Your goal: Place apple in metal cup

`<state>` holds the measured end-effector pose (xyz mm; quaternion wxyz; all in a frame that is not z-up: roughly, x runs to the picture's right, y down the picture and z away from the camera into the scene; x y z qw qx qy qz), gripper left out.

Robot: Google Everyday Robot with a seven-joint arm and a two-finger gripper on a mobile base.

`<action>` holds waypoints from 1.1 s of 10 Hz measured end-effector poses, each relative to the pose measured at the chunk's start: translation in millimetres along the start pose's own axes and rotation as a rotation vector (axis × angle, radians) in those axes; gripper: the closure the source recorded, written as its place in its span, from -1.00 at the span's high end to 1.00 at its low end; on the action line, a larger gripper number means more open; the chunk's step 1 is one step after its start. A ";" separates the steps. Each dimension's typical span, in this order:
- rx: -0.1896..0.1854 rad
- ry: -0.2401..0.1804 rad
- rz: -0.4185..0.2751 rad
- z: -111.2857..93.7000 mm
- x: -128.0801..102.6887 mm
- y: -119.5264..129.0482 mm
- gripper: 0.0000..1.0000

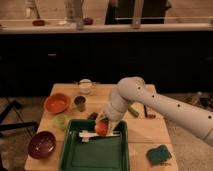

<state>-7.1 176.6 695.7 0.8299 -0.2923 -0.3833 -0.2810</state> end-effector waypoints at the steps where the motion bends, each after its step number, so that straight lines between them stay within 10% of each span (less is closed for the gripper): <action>1: 0.000 -0.002 0.001 0.8 0.2 0.3 -1.00; 11: 0.033 0.174 -0.081 -29.4 24.2 -51.4 -1.00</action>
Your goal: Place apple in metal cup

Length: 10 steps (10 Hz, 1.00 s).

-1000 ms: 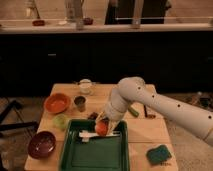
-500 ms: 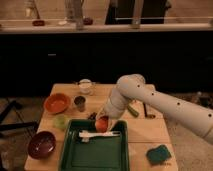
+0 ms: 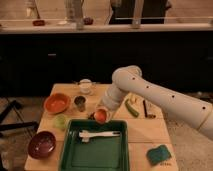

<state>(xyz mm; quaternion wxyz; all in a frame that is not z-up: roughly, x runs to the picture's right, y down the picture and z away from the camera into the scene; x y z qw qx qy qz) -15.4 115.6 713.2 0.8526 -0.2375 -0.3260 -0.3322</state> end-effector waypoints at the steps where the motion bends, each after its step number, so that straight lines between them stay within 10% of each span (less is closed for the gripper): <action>1: 0.004 0.026 -0.021 -0.2 1.8 -3.8 -1.00; 6: 0.027 0.130 -0.111 -0.8 17.3 -41.7 -1.00; 10: 0.026 0.131 -0.109 -1.0 18.5 -41.1 -1.00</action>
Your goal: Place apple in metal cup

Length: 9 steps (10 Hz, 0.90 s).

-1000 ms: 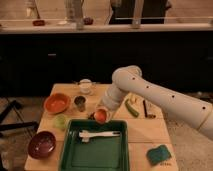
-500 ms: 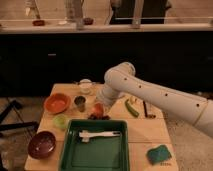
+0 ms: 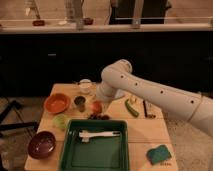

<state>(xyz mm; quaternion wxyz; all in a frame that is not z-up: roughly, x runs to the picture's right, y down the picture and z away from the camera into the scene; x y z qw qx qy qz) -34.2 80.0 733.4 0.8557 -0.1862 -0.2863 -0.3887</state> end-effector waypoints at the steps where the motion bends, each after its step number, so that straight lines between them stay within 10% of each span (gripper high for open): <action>1: 0.000 -0.001 -0.002 0.6 -0.8 -1.0 -1.00; 5: 0.000 0.000 -0.002 0.6 -0.5 -1.1 -1.00; 9: -0.019 0.091 -0.024 2.2 24.2 -20.5 -1.00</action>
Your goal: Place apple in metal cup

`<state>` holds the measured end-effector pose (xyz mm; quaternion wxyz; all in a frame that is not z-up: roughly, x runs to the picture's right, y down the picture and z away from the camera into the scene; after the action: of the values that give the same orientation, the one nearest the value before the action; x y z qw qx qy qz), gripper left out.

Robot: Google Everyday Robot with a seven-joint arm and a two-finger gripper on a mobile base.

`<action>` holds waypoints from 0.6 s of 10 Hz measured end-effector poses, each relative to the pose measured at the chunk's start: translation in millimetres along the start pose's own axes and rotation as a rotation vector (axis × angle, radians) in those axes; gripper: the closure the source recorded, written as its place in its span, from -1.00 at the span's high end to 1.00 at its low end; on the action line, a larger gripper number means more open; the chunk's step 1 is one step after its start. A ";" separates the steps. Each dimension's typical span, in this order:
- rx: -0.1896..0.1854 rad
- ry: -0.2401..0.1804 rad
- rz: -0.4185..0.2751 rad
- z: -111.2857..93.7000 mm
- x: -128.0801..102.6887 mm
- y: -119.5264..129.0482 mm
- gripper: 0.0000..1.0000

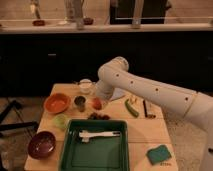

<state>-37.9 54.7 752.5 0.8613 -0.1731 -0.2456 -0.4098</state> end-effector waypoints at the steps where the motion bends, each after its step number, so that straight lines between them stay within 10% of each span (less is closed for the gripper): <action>1: -0.002 0.023 -0.010 1.6 7.0 -5.9 -1.00; 6: -0.006 0.106 -0.075 13.8 21.5 -28.0 -1.00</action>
<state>-52.3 31.3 778.6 0.8565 -0.1445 -0.2048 -0.4511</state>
